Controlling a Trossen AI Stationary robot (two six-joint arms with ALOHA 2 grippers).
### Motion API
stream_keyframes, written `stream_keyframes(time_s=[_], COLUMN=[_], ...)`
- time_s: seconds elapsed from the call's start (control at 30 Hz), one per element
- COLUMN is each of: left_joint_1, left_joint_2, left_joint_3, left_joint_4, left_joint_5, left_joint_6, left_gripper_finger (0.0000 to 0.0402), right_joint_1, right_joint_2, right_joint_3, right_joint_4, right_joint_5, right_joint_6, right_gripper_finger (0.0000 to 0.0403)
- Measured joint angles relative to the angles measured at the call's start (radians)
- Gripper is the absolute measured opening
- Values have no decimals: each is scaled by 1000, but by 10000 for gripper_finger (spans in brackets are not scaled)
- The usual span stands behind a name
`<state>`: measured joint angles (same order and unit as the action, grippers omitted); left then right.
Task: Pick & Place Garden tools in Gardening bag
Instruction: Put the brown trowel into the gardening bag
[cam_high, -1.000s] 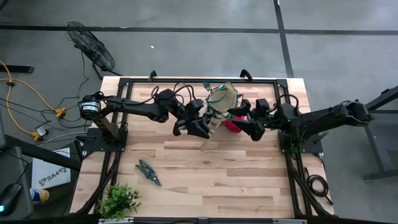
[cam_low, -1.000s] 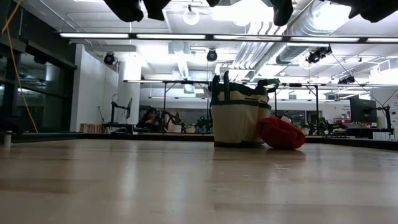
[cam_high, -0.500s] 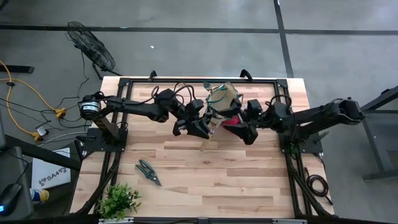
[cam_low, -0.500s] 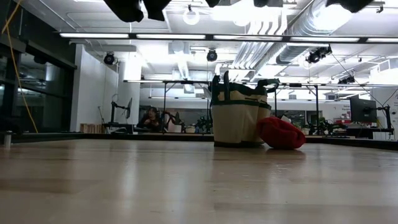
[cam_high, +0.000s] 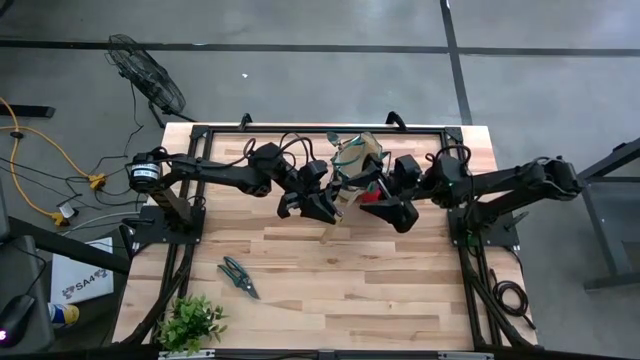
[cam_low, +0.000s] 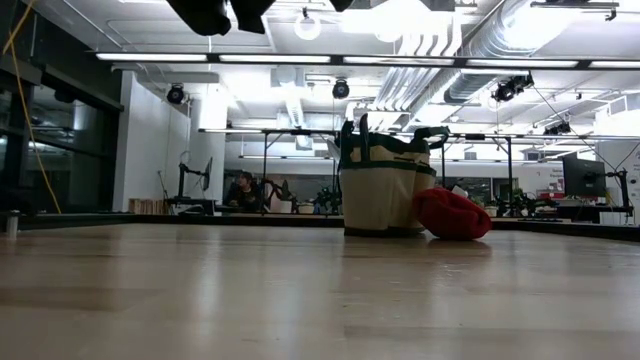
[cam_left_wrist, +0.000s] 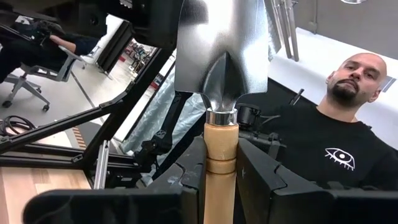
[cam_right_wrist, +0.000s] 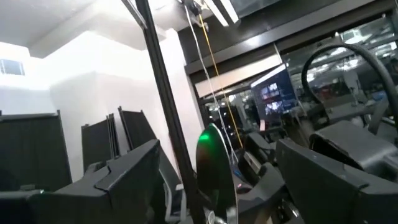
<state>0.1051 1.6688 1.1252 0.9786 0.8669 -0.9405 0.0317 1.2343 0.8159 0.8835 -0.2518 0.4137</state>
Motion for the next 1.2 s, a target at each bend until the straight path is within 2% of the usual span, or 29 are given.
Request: stream_keyframes(time_s=[0.37, 0.53, 0.83, 1.2], left_joint_1=[0, 0, 0, -1], left_joint_2=[0, 0, 0, 0], left_joint_3=[0, 0, 0, 0], left_joint_4=[15, 16, 24, 50], left_joint_5=[-1, -2, 10, 19], left_joint_6=[-13, -19, -26, -35], left_gripper_finger=[55, 55, 55, 55], right_joint_1=[0, 0, -8, -15], right_joint_2=[60, 108, 106, 105], right_joint_3=[67, 98, 100, 100], right_joint_4=[-20, -21, -12, -12], right_joint_5=[-60, -82, -130, -143], right_joint_6=[1, 2, 1, 7], right_gripper_finger=[301, 252, 143, 63])
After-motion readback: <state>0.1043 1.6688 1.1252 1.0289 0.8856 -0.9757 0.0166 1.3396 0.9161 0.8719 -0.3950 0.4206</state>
